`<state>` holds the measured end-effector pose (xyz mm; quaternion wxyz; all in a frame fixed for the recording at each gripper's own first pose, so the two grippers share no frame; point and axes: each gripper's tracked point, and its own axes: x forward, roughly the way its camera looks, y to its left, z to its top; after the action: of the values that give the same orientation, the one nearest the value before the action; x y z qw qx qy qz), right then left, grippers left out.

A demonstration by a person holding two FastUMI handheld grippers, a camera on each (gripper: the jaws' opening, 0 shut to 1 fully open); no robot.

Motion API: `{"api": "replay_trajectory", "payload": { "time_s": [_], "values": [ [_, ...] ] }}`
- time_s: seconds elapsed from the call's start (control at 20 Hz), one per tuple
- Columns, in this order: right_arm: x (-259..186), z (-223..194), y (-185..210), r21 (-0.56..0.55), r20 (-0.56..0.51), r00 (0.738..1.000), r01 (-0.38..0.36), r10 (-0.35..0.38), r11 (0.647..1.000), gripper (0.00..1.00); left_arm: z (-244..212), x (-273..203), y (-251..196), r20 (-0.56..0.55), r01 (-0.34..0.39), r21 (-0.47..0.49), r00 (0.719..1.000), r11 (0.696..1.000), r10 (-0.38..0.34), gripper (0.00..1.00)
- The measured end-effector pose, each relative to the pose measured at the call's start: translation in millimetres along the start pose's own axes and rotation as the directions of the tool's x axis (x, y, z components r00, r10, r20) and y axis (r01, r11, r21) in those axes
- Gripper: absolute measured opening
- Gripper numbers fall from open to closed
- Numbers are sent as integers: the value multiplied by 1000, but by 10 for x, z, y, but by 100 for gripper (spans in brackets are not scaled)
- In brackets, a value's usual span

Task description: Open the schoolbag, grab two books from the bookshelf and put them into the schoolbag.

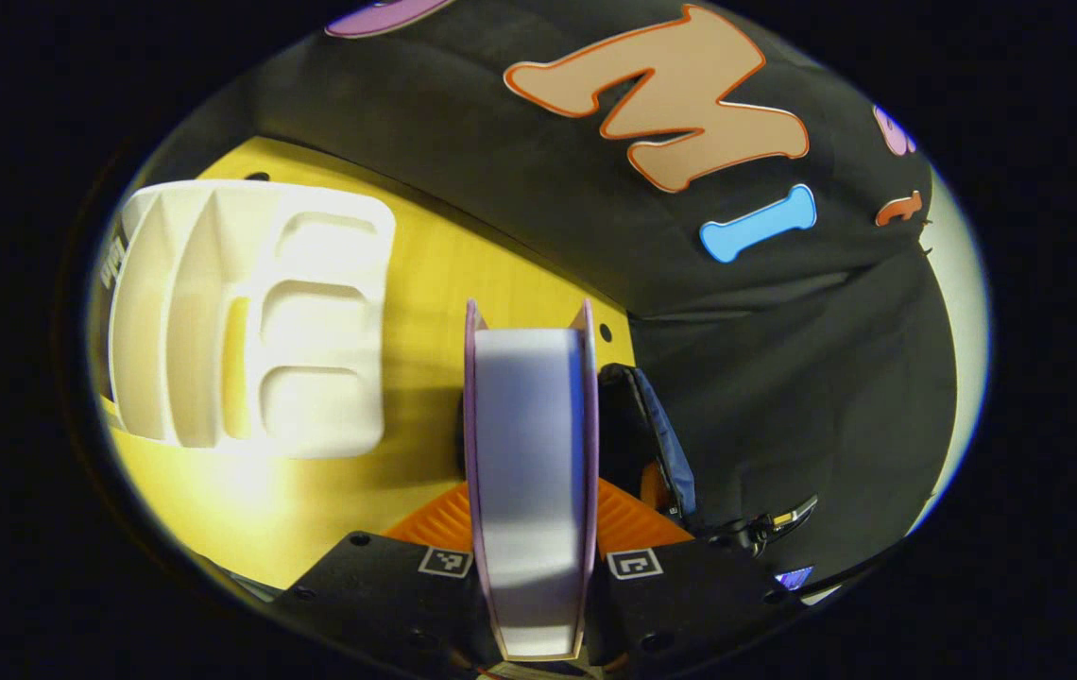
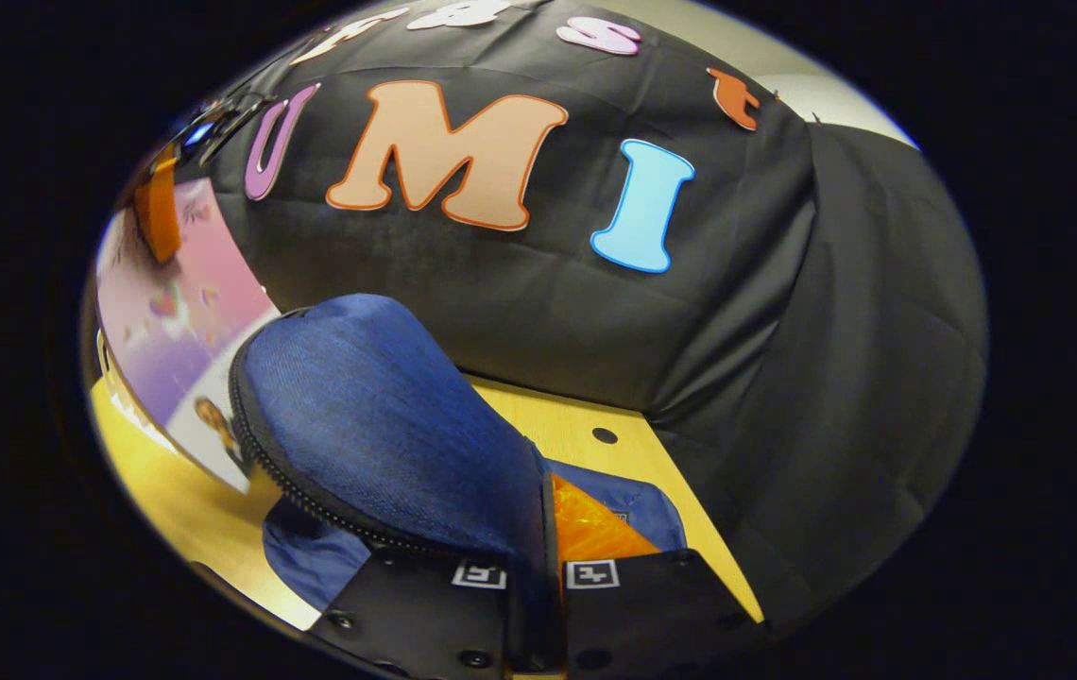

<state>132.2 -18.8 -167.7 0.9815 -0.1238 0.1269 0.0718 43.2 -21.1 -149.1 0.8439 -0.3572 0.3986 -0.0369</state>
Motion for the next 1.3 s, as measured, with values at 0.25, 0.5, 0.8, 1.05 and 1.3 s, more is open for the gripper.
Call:
{"api": "replay_trajectory", "payload": {
  "time_s": [0.25, 0.5, 0.8, 1.05, 1.3],
  "values": [
    [37, 6, -61, 74, -15, 1000, -3, 5, 997, 8, -187, 821, -207, -10, 214, -43, 977, 976, -214, 36],
    [52, 1, -82, 95, -19, 1000, -22, 23, 995, 8, -397, 1432, -372, -48, 331, -29, 942, 943, -332, 36],
    [96, 16, -150, 171, -23, 999, -26, 30, 985, 8, -692, 1925, -374, -114, 369, -48, 921, 928, -373, 36],
    [145, 12, -43, 156, -18, 996, -83, 87, 984, 9, -923, 2251, -403, -182, 368, -81, 908, 926, -377, 39],
    [93, 35, 29, 144, -5, 995, -102, 104, 984, 9, -1060, 2438, -492, -180, 413, -156, 881, 897, -437, 39]
  ]
}}
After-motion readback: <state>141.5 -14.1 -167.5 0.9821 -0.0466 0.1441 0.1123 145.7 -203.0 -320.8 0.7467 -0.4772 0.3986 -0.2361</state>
